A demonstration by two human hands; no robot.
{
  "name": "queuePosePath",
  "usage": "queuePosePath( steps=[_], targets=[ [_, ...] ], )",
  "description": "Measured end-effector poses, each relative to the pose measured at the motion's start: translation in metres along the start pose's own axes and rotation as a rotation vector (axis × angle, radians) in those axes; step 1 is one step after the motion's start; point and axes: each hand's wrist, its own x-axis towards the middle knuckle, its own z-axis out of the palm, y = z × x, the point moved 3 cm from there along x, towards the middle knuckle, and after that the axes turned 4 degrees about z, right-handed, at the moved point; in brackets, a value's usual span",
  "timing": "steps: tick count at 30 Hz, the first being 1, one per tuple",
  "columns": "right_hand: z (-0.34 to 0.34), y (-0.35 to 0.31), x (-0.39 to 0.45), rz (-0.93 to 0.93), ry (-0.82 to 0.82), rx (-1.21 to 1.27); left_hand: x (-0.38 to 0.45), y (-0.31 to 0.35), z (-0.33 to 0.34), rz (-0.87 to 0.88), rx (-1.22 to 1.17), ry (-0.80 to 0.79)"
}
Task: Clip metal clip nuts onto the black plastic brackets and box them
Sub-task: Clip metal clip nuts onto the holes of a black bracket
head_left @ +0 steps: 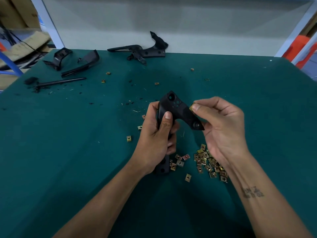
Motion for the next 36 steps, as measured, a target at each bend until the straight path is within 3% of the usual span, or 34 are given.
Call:
queuePosePath(
  steps=[10, 36],
  targets=[
    [0.006, 0.006, -0.003, 0.013, 0.082, 0.036, 0.002, -0.002, -0.005, 0.000, -0.021, 0.093],
    [0.005, 0.008, -0.004, -0.012, 0.057, 0.030, 0.000, -0.001, -0.003, 0.044, -0.003, 0.119]
  ],
)
